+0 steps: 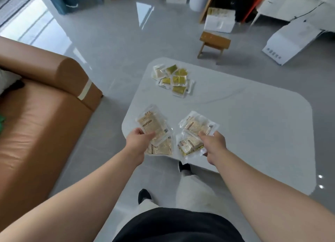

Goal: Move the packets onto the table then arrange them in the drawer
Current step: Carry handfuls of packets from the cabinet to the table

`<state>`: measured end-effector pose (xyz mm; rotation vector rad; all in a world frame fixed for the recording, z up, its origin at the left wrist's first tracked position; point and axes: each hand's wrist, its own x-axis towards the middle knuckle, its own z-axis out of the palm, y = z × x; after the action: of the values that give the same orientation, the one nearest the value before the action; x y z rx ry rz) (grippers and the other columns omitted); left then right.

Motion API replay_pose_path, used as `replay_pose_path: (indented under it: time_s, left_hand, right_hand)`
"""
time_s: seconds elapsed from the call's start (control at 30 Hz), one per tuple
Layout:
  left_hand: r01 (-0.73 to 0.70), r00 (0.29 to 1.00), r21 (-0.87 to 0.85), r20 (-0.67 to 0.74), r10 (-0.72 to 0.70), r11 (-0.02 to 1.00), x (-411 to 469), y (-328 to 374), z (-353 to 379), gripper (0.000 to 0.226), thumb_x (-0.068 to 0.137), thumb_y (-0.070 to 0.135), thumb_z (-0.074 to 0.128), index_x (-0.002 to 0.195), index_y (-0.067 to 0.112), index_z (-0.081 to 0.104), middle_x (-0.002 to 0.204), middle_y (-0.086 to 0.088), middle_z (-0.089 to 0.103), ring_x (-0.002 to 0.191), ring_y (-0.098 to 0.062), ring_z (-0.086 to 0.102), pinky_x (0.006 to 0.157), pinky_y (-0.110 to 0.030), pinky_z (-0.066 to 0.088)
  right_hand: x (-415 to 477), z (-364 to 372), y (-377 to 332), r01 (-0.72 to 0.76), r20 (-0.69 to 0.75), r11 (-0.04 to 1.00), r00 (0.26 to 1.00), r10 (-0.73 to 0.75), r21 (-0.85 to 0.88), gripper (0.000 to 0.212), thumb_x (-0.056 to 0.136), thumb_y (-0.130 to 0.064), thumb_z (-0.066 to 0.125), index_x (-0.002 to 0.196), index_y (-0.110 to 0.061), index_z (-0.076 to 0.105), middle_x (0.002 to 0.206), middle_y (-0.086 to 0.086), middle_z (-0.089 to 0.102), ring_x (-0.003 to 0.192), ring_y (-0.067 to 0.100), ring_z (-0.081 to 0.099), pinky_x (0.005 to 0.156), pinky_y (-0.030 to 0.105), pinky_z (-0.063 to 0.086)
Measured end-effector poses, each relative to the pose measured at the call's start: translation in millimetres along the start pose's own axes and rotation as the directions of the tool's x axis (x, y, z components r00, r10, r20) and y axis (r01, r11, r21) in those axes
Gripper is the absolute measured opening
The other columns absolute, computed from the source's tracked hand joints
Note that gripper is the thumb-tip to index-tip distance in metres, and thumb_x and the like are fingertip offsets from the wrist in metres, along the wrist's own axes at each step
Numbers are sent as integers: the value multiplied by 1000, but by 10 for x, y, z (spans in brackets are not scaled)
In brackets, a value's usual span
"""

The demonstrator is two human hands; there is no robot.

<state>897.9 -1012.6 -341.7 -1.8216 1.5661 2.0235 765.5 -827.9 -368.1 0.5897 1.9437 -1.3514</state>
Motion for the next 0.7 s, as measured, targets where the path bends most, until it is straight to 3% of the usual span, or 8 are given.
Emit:
replay_pose_path:
  time_s: [0.1,0.17,0.3,0.5,0.6,0.67,0.7]
  left_hand:
    - [12,1000,25,10,-13,1000,394,372,529,36,92,15,71,74,15,41,71,2,48,61,-13,43,54,-23,34]
    - [28,1000,30,-1,-28,999,733,559,901,27,92,16,72,80,13,48,79,-1,57,65,-14,52,55,-24,40]
    - [121,992,36,-45,-119,992,1489,858,1684,20,90,15,74,83,13,54,86,-4,65,70,-19,63,60,-32,52]
    - [114,990,120,-92,-103,986,2743,1065,2675,16,92,22,72,99,12,60,82,2,60,65,-11,56,49,-22,40]
    - [116,988,153,-120,-98,981,3296,1039,2977,15,92,21,72,98,12,61,83,3,61,68,-12,58,51,-24,42]
    - [117,986,156,-133,-97,981,3592,1015,3146,14,92,21,72,90,15,59,84,4,62,69,-12,59,51,-24,43]
    - [119,986,159,-133,-98,980,3709,1001,3226,17,92,21,72,84,18,57,83,4,61,67,-11,58,50,-23,41]
  right_hand:
    - [594,-19,-393,-25,-27,999,999,24,-41,71,92,-31,73,153,-17,38,144,5,52,122,32,57,98,50,53]
    - [1077,-55,-668,-36,-32,994,999,32,-104,67,90,-33,74,147,-16,44,143,7,54,122,33,59,98,52,53]
    - [2163,-40,-1188,-32,-14,971,999,30,-237,69,94,-31,70,153,-13,38,155,6,43,134,33,50,105,53,48]
    - [3865,234,-1726,103,57,929,994,-88,-354,73,97,-27,68,157,-9,30,158,9,39,139,30,44,111,47,44]
    - [4531,406,-1861,181,118,898,982,-146,-401,61,98,-24,67,150,-5,41,137,2,52,122,23,53,101,34,45]
    - [4868,498,-1958,230,172,875,970,-171,-425,51,99,-19,65,144,-2,47,118,-2,48,111,15,49,90,25,39]
    - [5007,540,-2012,255,195,856,963,-184,-449,52,99,-19,66,145,-2,47,119,-1,48,112,13,48,89,23,37]
